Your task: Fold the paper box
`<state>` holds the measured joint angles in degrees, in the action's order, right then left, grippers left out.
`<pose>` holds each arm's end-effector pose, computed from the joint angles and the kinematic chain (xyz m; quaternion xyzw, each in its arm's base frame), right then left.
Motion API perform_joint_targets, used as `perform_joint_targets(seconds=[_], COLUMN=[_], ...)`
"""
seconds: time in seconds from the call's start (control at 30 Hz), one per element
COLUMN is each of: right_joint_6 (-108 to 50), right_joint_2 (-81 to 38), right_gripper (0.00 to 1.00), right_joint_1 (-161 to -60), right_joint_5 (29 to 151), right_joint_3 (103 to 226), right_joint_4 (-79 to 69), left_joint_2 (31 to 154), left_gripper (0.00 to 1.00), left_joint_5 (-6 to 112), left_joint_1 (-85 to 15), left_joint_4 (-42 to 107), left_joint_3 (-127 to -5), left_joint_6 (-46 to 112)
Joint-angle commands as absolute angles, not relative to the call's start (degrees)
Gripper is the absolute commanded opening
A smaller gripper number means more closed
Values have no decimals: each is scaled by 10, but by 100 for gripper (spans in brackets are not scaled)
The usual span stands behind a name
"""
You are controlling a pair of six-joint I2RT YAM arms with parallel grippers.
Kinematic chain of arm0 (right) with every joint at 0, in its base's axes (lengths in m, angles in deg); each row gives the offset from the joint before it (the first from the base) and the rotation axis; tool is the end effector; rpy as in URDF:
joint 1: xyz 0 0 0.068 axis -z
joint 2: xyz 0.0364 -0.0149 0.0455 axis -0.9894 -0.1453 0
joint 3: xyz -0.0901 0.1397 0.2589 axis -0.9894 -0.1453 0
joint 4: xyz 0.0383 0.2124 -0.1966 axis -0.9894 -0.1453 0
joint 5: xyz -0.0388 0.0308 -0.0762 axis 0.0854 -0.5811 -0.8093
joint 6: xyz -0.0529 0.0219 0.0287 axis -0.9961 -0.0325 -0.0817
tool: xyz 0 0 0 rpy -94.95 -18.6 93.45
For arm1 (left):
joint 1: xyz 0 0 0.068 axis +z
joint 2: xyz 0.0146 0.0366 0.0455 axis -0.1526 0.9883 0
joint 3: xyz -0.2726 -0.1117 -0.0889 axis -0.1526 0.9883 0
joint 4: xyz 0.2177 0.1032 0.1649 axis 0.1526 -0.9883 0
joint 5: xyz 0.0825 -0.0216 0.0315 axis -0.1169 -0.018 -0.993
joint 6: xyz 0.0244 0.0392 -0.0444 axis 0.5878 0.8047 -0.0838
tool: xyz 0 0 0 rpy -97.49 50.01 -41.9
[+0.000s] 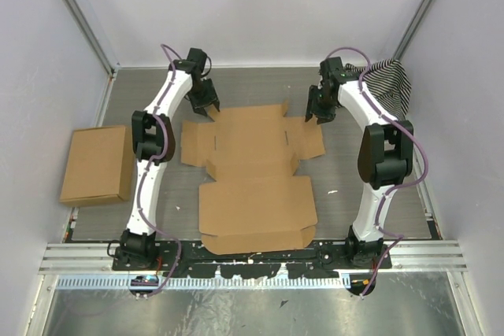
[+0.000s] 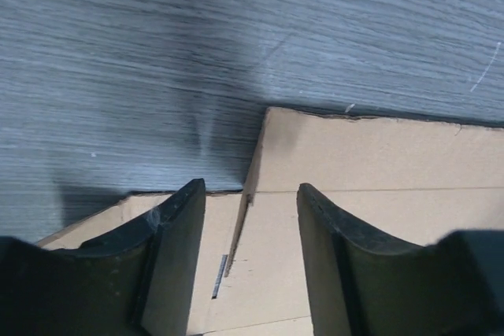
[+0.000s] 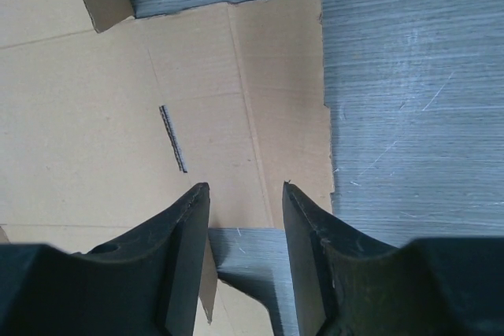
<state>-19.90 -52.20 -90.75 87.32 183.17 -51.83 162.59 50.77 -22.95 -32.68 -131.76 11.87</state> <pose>0.4602 0.0782 0.2544 0.0463 0.9740 0.0909 0.2023 0.5719 -0.1497 0.1912 -0.1496 0.9726 -0.1144 0.1366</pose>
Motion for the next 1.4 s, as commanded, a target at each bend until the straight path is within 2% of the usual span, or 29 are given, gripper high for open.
perform_joint_targets(seconds=[0.0, 0.03, 0.13, 0.17, 0.43, 0.8, 1.07, 1.37], right_joint_6=[-197, -197, -194, -192, -182, -205, -209, -204], right_joint_2=[-486, -488, -497, -499, -489, -420, -338, -403], right_gripper=[48, 48, 48, 47, 47, 47, 49, 49], right_joint_1=[-908, -908, -908, -908, -909, -908, -908, -900], right_joint_5=[892, 894, 901, 905, 936, 936, 938, 958], right_joint_3=[1852, 1854, 1864, 1867, 1898, 1915, 1877, 1988], right_joint_4=[-505, -505, -505, -504, -468, -436, -427, -487], left_joint_2=[1633, 1634, 1626, 1617, 1459, 1261, 1224, 1194], left_gripper=[51, 45, 9, 1, 0, 0, 0, 0], left_joint_5=[520, 523, 527, 526, 506, 451, 456, 498], left_joint_1=[-233, -233, -234, -234, -235, -269, -275, -276], left_joint_4=[-300, -300, -299, -296, -178, 125, 185, 220], left_joint_3=[-1347, -1346, -1343, -1340, -1229, -964, -898, -862], left_joint_6=[105, 107, 115, 121, 177, 342, 383, 389])
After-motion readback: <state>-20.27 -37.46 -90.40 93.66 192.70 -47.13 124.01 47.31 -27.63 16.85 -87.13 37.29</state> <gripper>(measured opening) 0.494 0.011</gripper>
